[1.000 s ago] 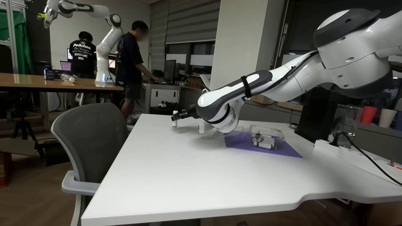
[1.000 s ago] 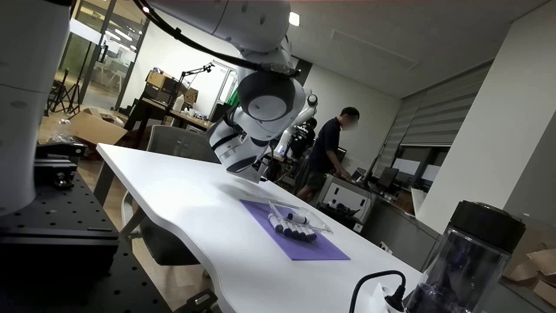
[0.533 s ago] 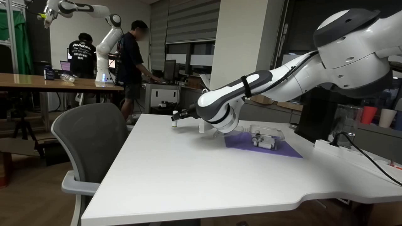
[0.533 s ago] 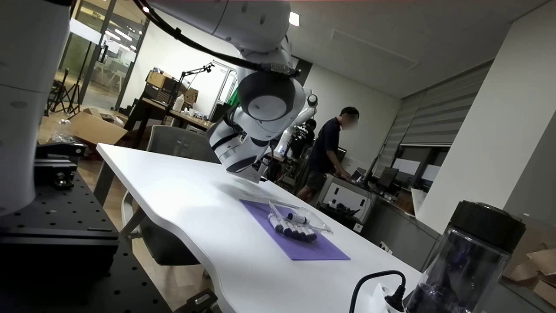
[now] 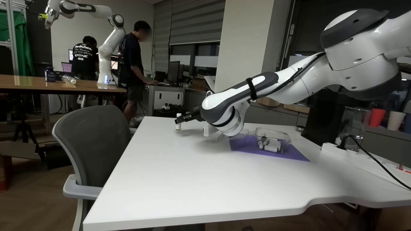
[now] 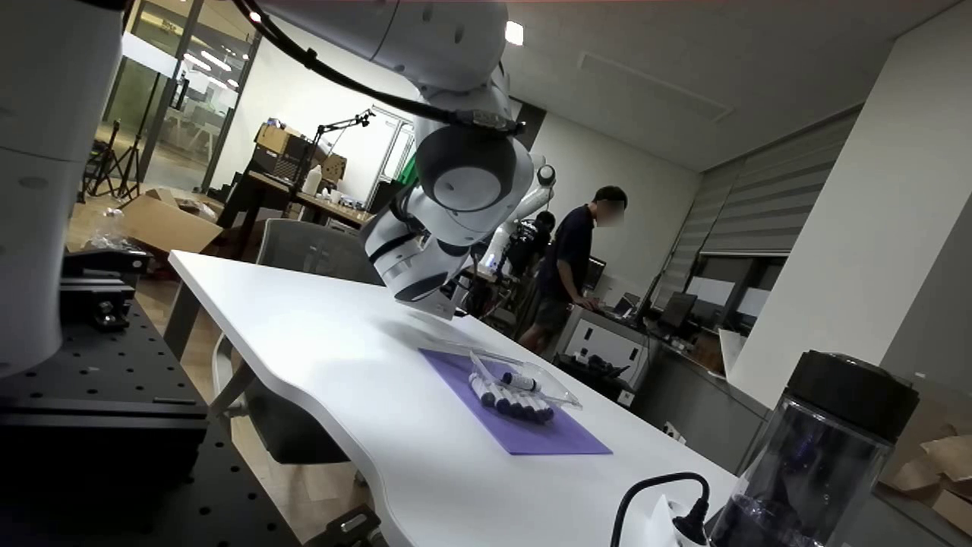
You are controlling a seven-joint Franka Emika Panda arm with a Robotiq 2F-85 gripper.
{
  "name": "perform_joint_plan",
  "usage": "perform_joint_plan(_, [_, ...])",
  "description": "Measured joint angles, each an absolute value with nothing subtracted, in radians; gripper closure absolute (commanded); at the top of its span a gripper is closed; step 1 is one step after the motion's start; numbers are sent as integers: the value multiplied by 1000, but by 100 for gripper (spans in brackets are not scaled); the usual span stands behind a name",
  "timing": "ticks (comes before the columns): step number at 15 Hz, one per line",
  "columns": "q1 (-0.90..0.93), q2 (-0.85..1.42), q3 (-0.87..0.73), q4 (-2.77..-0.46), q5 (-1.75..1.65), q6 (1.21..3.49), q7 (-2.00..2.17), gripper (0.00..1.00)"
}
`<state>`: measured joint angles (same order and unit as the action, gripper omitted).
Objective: Remove one bottle from the clear box and close it
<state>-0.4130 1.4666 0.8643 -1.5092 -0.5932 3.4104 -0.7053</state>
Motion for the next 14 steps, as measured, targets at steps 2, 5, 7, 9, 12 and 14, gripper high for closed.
perform_joint_plan(2, [-412, 1467, 864, -1510, -593, 3415, -711, 93])
perform_joint_plan(5, [-411, 1467, 864, -1513, -593, 3415, -713, 93])
perform_joint_plan(7, [-411, 1467, 864, -1516, -593, 3415, -713, 93])
perform_joint_plan(9, [-411, 1467, 863, -1518, -593, 3415, -713, 93])
perform_joint_plan(12, [-411, 1467, 861, -1519, -593, 3415, -713, 93])
perform_joint_plan(14, [-411, 1467, 856, -1519, -593, 3415, -713, 93])
